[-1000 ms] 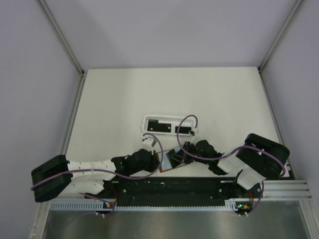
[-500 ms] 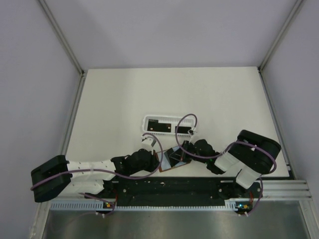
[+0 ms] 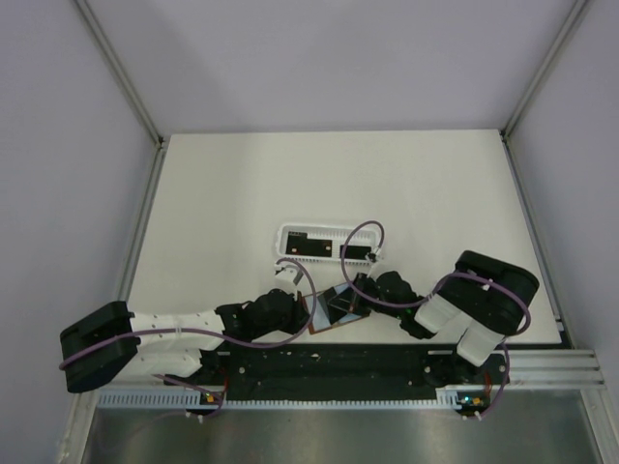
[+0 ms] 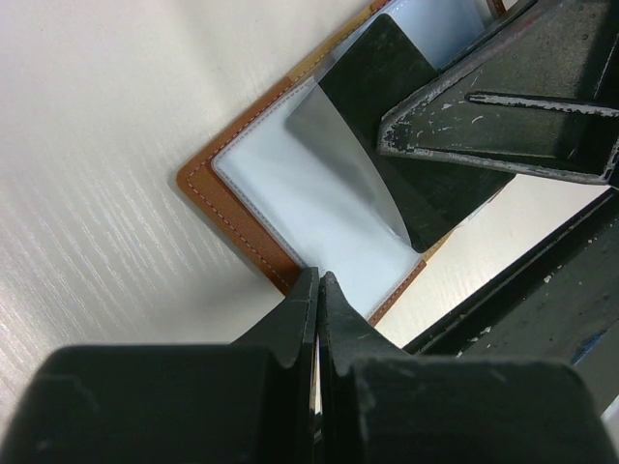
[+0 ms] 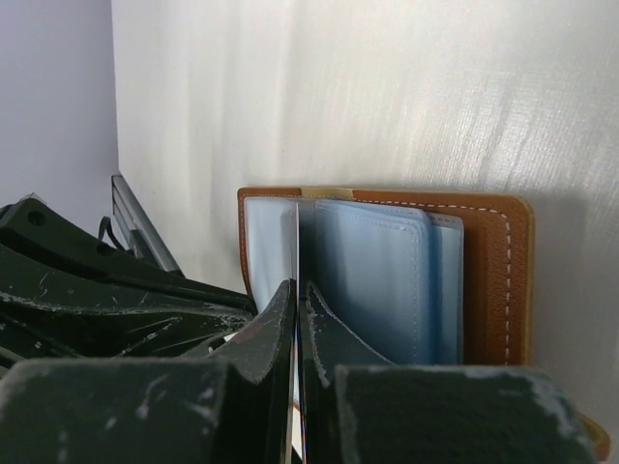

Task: Put the credit cards into the card holder
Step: Insert the credit card into the card holder.

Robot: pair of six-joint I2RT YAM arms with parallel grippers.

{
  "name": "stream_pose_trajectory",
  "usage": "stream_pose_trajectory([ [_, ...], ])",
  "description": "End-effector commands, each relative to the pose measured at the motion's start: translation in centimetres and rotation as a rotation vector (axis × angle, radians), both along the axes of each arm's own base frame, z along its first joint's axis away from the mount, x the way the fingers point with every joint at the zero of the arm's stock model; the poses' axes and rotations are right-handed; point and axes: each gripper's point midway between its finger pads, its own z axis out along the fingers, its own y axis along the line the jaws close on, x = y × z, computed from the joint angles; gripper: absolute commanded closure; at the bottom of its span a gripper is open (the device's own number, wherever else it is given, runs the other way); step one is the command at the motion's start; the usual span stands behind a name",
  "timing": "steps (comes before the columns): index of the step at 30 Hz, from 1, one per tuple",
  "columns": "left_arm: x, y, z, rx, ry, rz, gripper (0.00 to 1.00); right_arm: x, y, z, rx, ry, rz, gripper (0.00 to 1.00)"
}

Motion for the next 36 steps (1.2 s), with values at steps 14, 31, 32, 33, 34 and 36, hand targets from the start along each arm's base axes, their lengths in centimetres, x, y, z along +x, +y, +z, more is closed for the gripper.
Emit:
stream_pose_trajectory([
  [14,-0.6,1.8,-2.1,0.089,0.021,-0.002,1.00,0.1,-1.9,-2.4,-0.196,-0.121,0.019,1.00],
  [31,-0.6,2.0,-2.1,0.087,0.020,0.006,1.00,0.0,-0.8,-2.4,-0.188,-0.122,0.068,1.00],
  [32,-0.6,1.9,-2.0,0.086,0.019,0.005,1.00,-0.1,-0.6,-2.5,-0.176,-0.114,0.068,1.00],
  [33,-0.6,2.0,-2.1,0.088,0.021,0.003,1.00,-0.2,-0.4,-2.3,-0.157,-0.114,0.068,1.00],
  [34,-0.6,2.0,-2.1,0.086,0.022,0.008,1.00,-0.2,-0.3,-2.3,-0.146,-0.106,0.067,1.00],
  [36,-0.6,2.1,-2.1,0.086,0.021,0.009,1.00,-0.6,-0.1,-2.4,-0.131,-0.096,0.074,1.00],
])
